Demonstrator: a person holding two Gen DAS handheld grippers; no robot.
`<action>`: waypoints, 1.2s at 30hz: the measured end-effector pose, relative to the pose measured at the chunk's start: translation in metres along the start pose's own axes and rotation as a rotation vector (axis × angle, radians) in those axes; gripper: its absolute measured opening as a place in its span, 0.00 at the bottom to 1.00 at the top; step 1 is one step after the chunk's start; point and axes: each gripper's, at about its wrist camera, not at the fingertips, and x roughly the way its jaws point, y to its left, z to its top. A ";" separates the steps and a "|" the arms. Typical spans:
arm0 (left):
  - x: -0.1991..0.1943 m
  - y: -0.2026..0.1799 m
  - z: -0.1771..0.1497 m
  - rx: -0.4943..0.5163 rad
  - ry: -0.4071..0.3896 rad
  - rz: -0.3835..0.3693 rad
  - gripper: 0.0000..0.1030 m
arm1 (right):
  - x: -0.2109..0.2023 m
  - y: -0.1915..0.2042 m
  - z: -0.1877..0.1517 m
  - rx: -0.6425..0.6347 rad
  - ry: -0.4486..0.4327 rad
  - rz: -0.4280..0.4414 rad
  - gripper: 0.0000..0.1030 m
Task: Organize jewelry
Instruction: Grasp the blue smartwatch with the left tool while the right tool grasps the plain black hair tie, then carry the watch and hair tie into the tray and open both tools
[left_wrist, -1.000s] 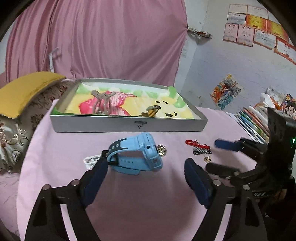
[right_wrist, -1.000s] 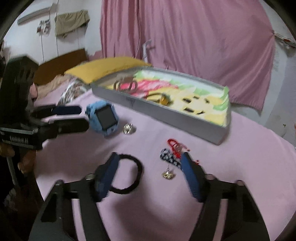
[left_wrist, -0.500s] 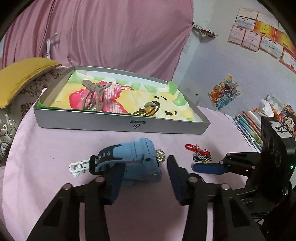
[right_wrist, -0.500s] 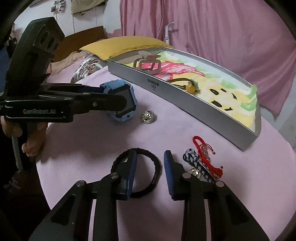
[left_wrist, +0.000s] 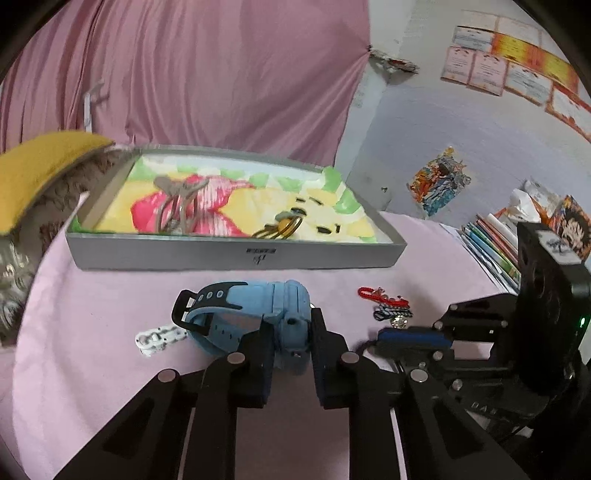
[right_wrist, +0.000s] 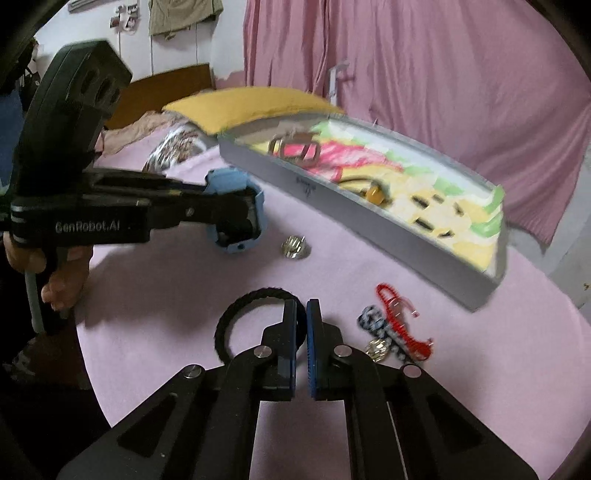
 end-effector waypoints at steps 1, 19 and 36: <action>-0.003 -0.002 0.000 0.008 -0.015 0.005 0.16 | -0.005 0.000 0.001 0.001 -0.023 -0.017 0.04; -0.035 -0.013 0.054 0.163 -0.479 0.145 0.16 | -0.062 -0.024 0.053 0.145 -0.554 -0.242 0.04; 0.039 0.015 0.094 0.064 -0.276 0.147 0.16 | 0.022 -0.078 0.079 0.325 -0.395 -0.237 0.04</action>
